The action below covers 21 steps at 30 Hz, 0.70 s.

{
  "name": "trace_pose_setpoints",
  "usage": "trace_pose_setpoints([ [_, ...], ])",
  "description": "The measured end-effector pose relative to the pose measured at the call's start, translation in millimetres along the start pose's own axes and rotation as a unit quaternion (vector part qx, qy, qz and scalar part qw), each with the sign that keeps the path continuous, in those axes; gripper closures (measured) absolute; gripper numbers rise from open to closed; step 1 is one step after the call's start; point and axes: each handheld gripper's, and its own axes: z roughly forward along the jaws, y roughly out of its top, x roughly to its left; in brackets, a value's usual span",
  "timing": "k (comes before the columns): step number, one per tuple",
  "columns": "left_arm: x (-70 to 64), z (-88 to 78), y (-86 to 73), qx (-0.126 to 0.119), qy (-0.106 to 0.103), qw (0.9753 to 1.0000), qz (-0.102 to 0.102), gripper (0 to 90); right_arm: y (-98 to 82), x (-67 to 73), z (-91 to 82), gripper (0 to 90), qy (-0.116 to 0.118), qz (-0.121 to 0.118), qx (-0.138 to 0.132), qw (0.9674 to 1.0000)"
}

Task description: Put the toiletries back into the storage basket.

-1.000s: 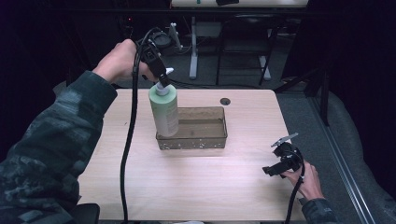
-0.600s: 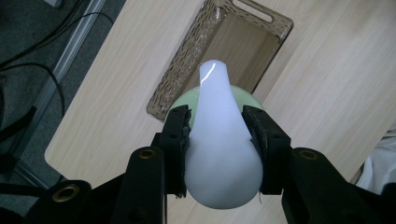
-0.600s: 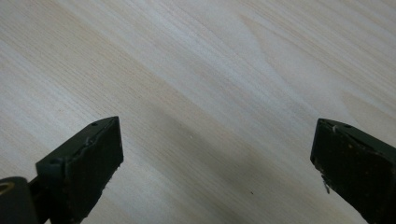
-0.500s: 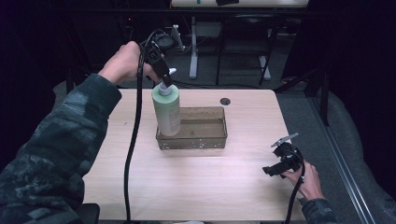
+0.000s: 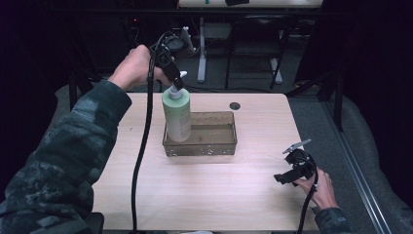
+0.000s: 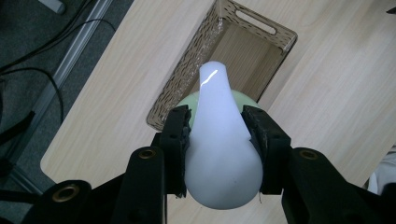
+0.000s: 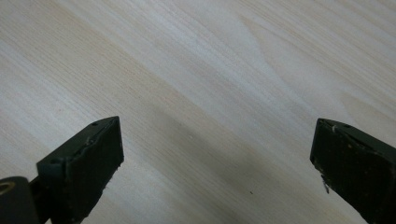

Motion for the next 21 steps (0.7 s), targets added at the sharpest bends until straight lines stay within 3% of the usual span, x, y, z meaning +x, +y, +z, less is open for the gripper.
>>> trace_pose_setpoints([
  [21,9.2,21.1,-4.0,0.001,0.002,0.9999,-0.014,62.6,-0.6,-0.8,-0.1,2.6,0.000,-0.003,0.001,1.0000],
])
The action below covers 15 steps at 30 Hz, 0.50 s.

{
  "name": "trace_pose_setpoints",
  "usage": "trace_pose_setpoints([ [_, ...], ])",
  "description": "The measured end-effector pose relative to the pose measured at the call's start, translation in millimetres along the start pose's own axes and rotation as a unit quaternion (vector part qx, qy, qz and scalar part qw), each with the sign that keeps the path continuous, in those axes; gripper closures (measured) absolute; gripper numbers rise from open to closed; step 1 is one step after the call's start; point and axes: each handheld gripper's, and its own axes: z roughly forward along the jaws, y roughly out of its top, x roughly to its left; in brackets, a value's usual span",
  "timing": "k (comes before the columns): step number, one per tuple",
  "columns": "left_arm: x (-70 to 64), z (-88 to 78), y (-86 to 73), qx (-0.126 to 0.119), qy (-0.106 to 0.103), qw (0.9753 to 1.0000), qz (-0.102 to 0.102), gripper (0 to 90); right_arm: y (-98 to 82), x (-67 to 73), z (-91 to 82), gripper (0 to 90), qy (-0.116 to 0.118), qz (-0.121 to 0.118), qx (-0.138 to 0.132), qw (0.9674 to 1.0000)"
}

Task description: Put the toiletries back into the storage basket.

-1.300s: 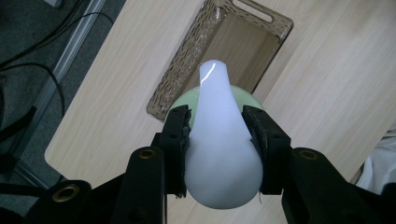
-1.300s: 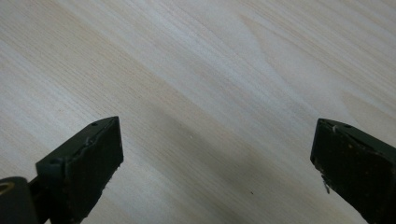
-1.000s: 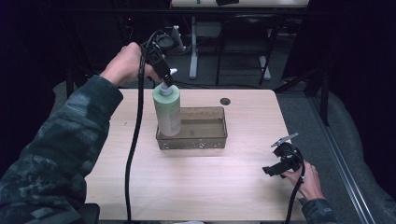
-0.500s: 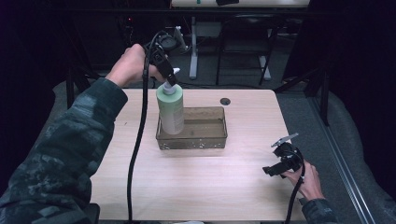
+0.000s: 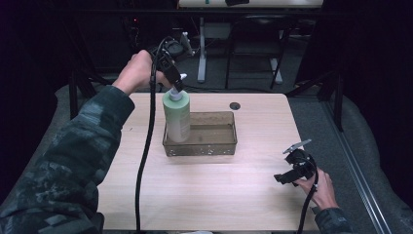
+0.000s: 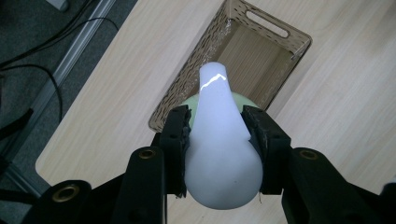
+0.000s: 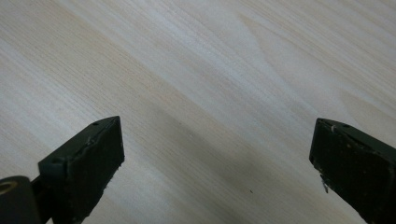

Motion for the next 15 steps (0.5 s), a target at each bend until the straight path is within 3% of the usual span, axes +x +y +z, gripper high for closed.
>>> trace_pose_setpoints([
  [15,7.0,19.8,-7.0,-0.005,-0.002,0.9999,-0.013,62.6,-0.4,1.1,-1.0,2.8,0.000,0.002,-0.002,1.0000],
])
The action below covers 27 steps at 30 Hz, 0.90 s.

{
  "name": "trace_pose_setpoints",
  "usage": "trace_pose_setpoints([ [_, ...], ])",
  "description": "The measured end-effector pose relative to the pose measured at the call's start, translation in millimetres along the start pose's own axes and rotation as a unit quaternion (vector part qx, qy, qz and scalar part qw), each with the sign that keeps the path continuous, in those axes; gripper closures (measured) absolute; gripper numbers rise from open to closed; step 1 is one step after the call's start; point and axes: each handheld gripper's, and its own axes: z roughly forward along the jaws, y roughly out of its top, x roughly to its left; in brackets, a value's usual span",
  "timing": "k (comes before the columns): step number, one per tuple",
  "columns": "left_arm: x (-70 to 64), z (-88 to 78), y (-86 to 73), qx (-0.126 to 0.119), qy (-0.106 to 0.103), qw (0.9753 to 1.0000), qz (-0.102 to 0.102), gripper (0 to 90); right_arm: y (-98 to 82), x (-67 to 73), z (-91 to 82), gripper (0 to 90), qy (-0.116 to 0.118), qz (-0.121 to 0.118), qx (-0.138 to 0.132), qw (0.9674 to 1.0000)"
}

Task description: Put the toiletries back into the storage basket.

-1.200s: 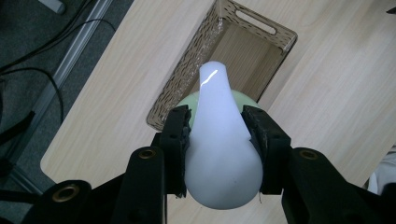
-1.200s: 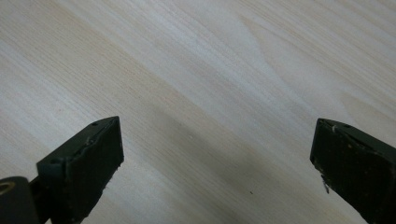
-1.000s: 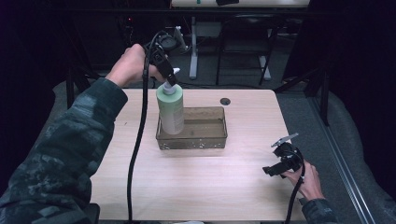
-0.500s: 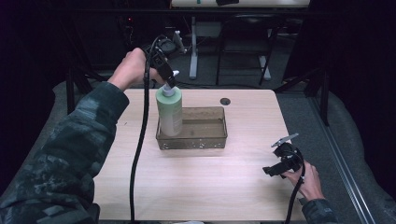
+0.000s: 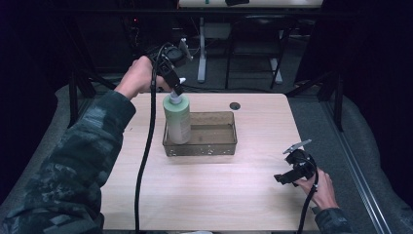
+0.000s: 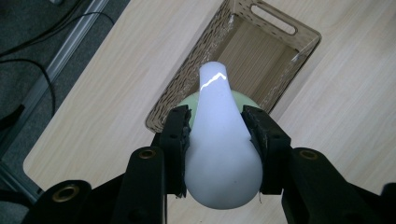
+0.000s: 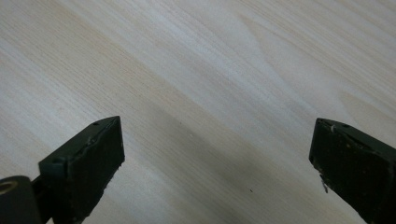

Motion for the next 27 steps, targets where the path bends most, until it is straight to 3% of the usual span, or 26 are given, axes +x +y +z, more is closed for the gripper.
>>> trace_pose_setpoints([
  [7,0.5,9.5,-4.3,-0.003,0.002,1.0000,-0.001,62.6,0.0,0.3,-0.2,2.8,-0.002,0.000,-0.001,1.0000],
  [27,7.6,35.7,-23.3,0.011,-0.018,0.9996,-0.016,62.6,0.2,1.3,-0.4,2.8,0.002,-0.002,-0.002,1.0000],
])
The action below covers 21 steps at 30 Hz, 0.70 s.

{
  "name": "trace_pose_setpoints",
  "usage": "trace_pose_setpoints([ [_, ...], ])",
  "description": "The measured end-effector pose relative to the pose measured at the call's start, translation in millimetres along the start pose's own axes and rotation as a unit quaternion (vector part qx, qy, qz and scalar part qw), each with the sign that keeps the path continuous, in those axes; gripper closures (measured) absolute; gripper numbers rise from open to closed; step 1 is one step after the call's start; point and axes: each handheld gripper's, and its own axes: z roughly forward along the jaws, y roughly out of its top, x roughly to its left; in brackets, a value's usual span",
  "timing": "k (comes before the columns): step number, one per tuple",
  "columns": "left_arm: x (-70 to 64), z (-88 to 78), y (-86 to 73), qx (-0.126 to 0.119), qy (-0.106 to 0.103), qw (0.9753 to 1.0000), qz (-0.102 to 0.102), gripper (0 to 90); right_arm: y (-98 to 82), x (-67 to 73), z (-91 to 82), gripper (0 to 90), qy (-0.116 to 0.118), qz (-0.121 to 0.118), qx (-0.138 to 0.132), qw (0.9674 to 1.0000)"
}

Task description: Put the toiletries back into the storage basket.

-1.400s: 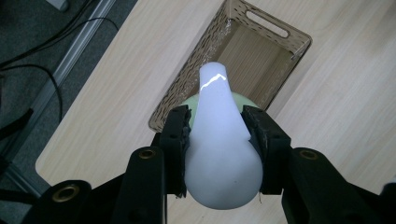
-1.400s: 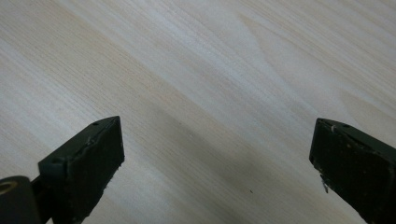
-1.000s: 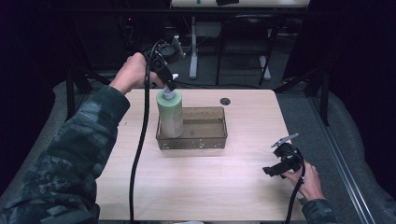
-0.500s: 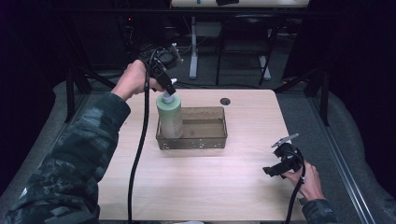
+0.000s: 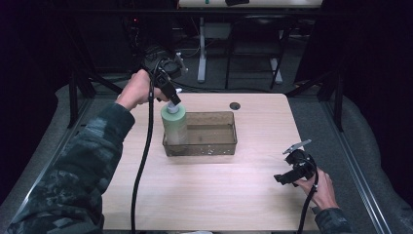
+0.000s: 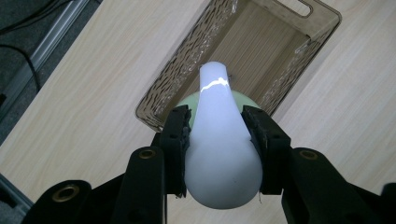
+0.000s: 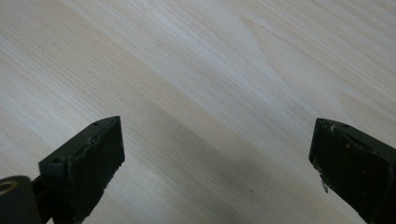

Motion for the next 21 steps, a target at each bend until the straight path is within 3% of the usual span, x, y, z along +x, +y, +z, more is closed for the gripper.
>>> trace_pose_setpoints([
  [21,0.9,8.2,-12.2,0.010,-0.011,0.9999,0.001,62.7,0.0,-0.1,0.1,3.0,-0.005,-0.006,0.002,1.0000],
])
